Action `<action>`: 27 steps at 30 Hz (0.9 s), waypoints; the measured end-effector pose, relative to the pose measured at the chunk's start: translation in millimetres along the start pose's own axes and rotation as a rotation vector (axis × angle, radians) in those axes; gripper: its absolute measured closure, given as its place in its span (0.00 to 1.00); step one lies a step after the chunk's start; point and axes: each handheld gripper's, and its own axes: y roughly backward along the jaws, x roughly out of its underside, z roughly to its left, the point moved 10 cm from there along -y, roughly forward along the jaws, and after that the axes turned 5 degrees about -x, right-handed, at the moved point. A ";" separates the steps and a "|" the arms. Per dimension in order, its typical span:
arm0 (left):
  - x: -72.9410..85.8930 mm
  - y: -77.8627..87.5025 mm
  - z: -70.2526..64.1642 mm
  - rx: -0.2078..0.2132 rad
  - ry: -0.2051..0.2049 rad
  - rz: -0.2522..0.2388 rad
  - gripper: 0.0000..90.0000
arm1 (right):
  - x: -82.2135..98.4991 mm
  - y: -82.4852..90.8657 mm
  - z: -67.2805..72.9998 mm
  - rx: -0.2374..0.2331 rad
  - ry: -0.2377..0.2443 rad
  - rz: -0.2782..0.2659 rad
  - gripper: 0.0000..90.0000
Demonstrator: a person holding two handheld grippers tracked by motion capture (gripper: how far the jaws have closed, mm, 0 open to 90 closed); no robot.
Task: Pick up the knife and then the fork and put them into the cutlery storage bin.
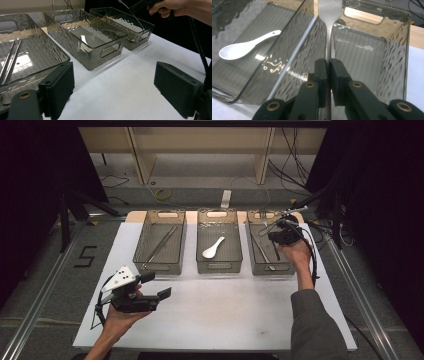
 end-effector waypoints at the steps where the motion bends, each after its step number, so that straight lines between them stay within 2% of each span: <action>1: 0.0 0.0 0.0 0.000 0.000 0.000 0.18 | 1.6 -0.7 -0.8 0.001 -0.002 0.003 0.94; 12: 0.4 -0.1 -0.2 0.001 -0.002 0.003 0.18 | 18.4 -9.2 -8.8 0.008 -0.039 0.022 0.94; 27: 0.7 -0.2 -0.8 0.002 -0.007 0.005 0.18 | 26.7 -18.8 -9.3 0.010 -0.083 0.033 0.94</action>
